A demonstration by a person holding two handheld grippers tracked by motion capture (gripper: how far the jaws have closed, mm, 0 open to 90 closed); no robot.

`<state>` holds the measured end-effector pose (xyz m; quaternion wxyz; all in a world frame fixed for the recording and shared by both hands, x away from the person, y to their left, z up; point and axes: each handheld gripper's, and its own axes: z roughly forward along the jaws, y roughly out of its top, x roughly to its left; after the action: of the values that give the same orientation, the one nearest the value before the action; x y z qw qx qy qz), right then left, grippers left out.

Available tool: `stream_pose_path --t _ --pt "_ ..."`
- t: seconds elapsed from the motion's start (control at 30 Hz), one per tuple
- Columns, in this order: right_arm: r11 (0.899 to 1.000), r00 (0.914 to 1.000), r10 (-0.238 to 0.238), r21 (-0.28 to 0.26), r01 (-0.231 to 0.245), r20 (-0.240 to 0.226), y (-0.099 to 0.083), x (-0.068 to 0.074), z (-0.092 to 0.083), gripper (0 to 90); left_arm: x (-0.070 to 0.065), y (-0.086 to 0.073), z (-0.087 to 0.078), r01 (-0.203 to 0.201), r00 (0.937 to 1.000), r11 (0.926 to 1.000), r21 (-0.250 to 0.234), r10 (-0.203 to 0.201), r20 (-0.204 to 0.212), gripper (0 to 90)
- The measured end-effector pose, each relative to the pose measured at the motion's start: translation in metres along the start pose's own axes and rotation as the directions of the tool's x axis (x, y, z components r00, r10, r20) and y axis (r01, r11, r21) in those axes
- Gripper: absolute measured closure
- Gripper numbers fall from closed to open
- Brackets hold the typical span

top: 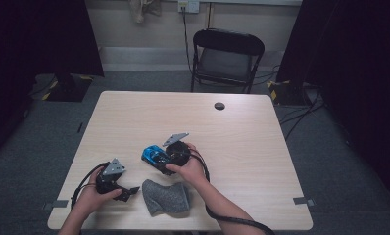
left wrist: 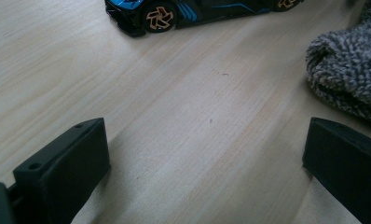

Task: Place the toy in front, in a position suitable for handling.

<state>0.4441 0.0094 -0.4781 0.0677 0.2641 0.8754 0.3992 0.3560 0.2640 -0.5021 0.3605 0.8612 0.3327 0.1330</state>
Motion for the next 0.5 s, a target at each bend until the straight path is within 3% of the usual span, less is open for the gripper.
stream_pose_path --t 0.37,0.5 --pt "0.999 0.9993 -0.035 0.030 0.035 0.013 0.000 0.003 0.012 14.1 0.000 0.000 0.000 -0.001 1.0000 1.0000 -0.001 0.001 0.002 0.0" --pt "0.999 0.9993 -0.023 0.030 0.022 0.028 -0.001 0.003 0.014 14.5 0.001 0.000 0.000 -0.006 1.0000 1.0000 -0.001 0.006 0.002 0.0"
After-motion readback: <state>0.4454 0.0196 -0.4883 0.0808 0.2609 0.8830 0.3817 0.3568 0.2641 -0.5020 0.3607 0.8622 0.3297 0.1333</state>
